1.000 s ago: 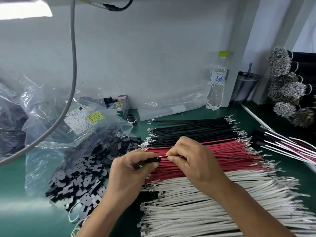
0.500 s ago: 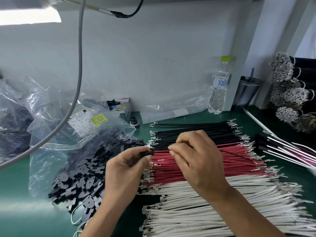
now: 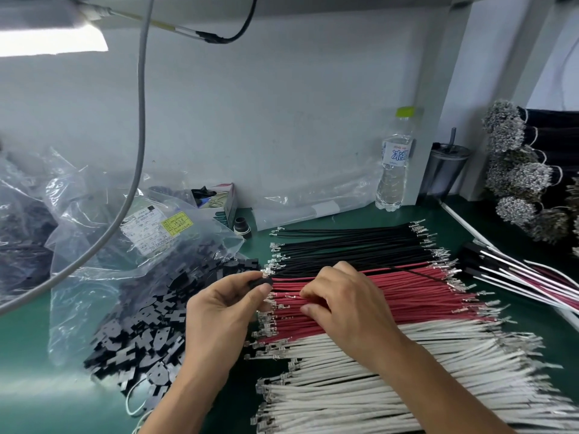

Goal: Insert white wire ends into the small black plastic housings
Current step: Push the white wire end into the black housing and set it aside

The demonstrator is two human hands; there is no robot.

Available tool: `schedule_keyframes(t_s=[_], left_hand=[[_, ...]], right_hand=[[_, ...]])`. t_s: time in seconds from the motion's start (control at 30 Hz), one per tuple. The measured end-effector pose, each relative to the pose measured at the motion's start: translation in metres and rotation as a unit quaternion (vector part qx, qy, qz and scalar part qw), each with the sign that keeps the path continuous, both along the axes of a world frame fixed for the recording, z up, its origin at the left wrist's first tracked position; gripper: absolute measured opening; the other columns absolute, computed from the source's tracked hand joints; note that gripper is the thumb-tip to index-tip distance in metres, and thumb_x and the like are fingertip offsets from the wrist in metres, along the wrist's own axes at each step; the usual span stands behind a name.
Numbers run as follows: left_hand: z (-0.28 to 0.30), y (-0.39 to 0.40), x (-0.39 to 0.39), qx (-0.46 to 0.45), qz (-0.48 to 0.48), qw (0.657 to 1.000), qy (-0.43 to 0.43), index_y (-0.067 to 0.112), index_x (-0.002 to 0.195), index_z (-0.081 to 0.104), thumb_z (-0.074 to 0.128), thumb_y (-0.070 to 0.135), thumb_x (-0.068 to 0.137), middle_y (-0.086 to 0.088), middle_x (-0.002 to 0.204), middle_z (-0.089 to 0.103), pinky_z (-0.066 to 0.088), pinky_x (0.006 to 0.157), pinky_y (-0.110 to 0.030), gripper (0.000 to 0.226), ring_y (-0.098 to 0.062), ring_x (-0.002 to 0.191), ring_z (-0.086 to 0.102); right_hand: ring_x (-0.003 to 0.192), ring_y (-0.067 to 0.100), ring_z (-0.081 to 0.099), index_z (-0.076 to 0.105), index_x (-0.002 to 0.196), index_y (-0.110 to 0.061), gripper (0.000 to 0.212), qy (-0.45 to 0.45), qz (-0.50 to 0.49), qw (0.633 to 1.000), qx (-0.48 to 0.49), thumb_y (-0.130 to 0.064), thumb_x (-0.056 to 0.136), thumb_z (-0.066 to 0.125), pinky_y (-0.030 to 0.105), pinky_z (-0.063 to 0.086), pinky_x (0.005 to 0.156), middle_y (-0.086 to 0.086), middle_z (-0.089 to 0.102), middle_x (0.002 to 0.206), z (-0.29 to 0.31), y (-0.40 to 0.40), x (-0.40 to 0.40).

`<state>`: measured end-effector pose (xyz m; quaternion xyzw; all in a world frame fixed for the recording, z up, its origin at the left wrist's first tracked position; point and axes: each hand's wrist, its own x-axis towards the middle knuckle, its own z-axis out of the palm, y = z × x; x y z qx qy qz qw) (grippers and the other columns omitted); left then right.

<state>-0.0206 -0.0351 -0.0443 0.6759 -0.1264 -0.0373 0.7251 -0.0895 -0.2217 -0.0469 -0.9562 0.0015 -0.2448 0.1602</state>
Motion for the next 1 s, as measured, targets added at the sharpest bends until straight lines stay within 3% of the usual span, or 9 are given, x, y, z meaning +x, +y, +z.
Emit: schedule_keyframes(t_s=[0.13, 0.27, 0.37, 0.5, 0.73, 1.0], left_hand=[[-0.001, -0.001, -0.001, 0.004, -0.012, 1.000, 0.010, 0.029, 0.096, 0.082, 0.085, 0.023, 0.074, -0.008, 0.084, 0.079, 0.056, 0.059, -0.019, 0.023, -0.025, 0.074, 0.076], [0.000, 0.000, 0.000, 0.007, -0.020, 1.000, 0.003, 0.034, 0.104, 0.080, 0.085, 0.023, 0.075, -0.010, 0.083, 0.077, 0.056, 0.059, -0.019, 0.032, -0.022, 0.072, 0.076], [0.001, 0.001, 0.000, 0.009, -0.024, 1.000, 0.006, 0.035, 0.102, 0.080, 0.084, 0.030, 0.072, -0.008, 0.085, 0.079, 0.056, 0.058, -0.019, 0.031, -0.021, 0.072, 0.076], [0.003, 0.002, 0.000, -0.007, -0.037, 0.999, 0.024, 0.030, 0.099, 0.082, 0.084, 0.037, 0.068, -0.009, 0.087, 0.080, 0.056, 0.057, -0.021, 0.032, -0.020, 0.069, 0.075], [0.006, 0.003, -0.002, -0.056, -0.112, 0.990, 0.065, 0.013, 0.100, 0.082, 0.082, 0.031, 0.073, -0.020, 0.090, 0.077, 0.057, 0.060, -0.026, 0.032, -0.023, 0.067, 0.071], [0.007, 0.004, 0.000, -0.099, -0.157, 0.975, 0.123, 0.002, 0.104, 0.079, 0.078, 0.028, 0.078, -0.017, 0.083, 0.072, 0.055, 0.060, -0.026, 0.037, -0.020, 0.065, 0.064]], right_hand=[[0.089, 0.002, 0.046, 0.075, 0.099, -0.035, 0.016, 0.018, -0.009, 0.998, 0.052, -0.043, 0.085, 0.075, 0.023, 0.042, 0.074, -0.019, 0.057, 0.087, 0.000, 0.002, 0.000], [0.088, 0.000, 0.050, 0.077, 0.087, -0.035, 0.007, 0.023, -0.024, 0.993, 0.109, -0.035, 0.082, 0.081, 0.021, 0.046, 0.072, -0.021, 0.060, 0.082, 0.000, -0.001, -0.003], [0.089, -0.002, 0.056, 0.074, 0.075, -0.035, 0.013, 0.020, -0.040, 0.988, 0.151, -0.028, 0.078, 0.085, 0.025, 0.050, 0.073, -0.022, 0.063, 0.081, 0.000, -0.005, -0.006], [0.086, 0.004, 0.062, 0.076, 0.078, -0.033, 0.014, -0.038, -0.015, 0.979, 0.201, -0.022, 0.080, 0.084, 0.030, 0.052, 0.072, -0.020, 0.065, 0.081, 0.004, -0.005, -0.008], [0.083, 0.009, 0.064, 0.078, 0.091, -0.021, 0.004, -0.117, 0.061, 0.972, 0.193, -0.019, 0.088, 0.077, 0.029, 0.054, 0.069, -0.014, 0.064, 0.086, 0.013, 0.005, -0.013], [0.080, 0.010, 0.063, 0.078, 0.091, -0.015, 0.006, -0.163, 0.060, 0.968, 0.180, -0.020, 0.089, 0.075, 0.028, 0.053, 0.066, -0.009, 0.064, 0.086, 0.017, 0.008, -0.016]])
